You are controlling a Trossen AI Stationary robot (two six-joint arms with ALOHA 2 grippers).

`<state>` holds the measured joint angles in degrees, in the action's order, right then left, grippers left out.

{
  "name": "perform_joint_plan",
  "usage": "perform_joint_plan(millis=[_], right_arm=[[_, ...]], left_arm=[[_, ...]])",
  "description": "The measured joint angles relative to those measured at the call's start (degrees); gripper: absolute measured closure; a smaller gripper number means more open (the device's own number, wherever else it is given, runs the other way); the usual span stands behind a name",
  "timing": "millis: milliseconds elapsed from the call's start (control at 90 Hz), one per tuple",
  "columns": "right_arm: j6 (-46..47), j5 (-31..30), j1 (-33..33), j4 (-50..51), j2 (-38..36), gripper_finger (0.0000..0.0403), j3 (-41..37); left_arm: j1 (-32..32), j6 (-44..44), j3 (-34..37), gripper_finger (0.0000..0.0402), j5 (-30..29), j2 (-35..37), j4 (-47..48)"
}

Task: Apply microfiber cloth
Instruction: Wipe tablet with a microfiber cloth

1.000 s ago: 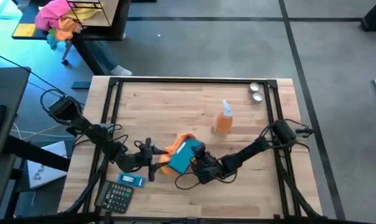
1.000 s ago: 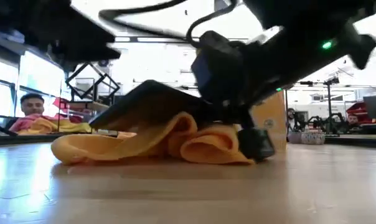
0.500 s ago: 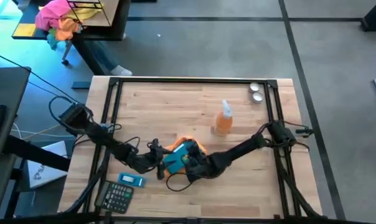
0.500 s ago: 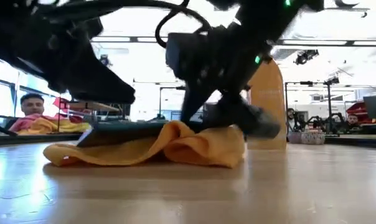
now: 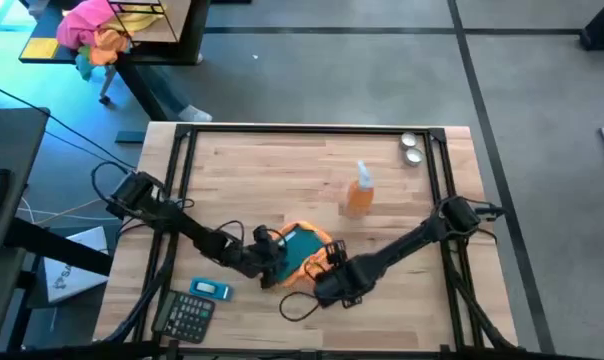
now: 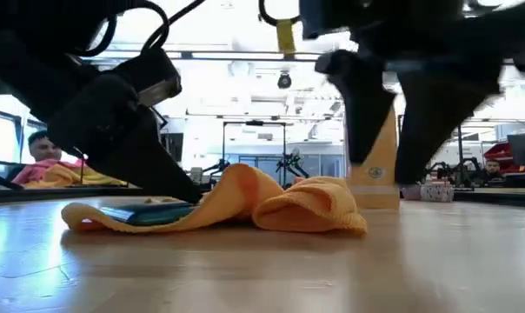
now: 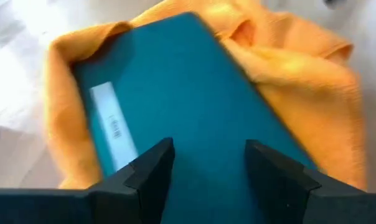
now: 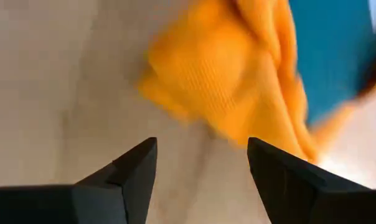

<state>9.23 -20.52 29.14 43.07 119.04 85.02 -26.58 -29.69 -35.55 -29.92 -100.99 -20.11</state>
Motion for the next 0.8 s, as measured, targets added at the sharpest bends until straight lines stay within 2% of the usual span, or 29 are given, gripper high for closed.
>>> perform_joint_plan(millis=[100,211,322,389,433,600,711,800], right_arm=[[0.16,-0.97,-0.36,-12.94,0.00,0.0185,-5.54],[1.52,-4.43,-0.81,-15.76,-0.17,0.0213,-8.72],[2.18,-6.09,-0.91,-12.50,-0.22,0.0288,-8.83],[1.27,-5.85,-0.67,-6.82,-0.30,0.0359,-6.89],[0.58,-6.17,-0.48,-2.12,-0.73,0.0384,-5.22],[-1.90,-14.76,0.09,6.28,-5.51,0.0401,3.22],[-6.66,-19.74,-0.32,5.20,-7.98,0.0402,5.79],[-10.39,-20.52,-1.87,-0.44,-9.73,0.0402,5.40]], left_arm=[[0.02,0.06,0.09,0.0218,-1.55,1.03,2.47],[0.06,-0.35,0.04,0.0218,-1.67,1.05,3.64],[0.08,-0.44,0.00,0.0218,-1.82,1.09,5.12],[0.15,-0.49,0.00,0.0218,-1.79,1.09,5.96],[0.26,-1.06,-0.02,0.0218,-1.57,1.09,6.45],[0.34,-1.65,0.00,0.0218,-0.67,1.09,6.97],[0.34,-1.33,0.04,0.0218,-0.60,1.09,7.11],[-0.03,-1.59,0.14,0.0218,-0.50,2.58,8.16]])
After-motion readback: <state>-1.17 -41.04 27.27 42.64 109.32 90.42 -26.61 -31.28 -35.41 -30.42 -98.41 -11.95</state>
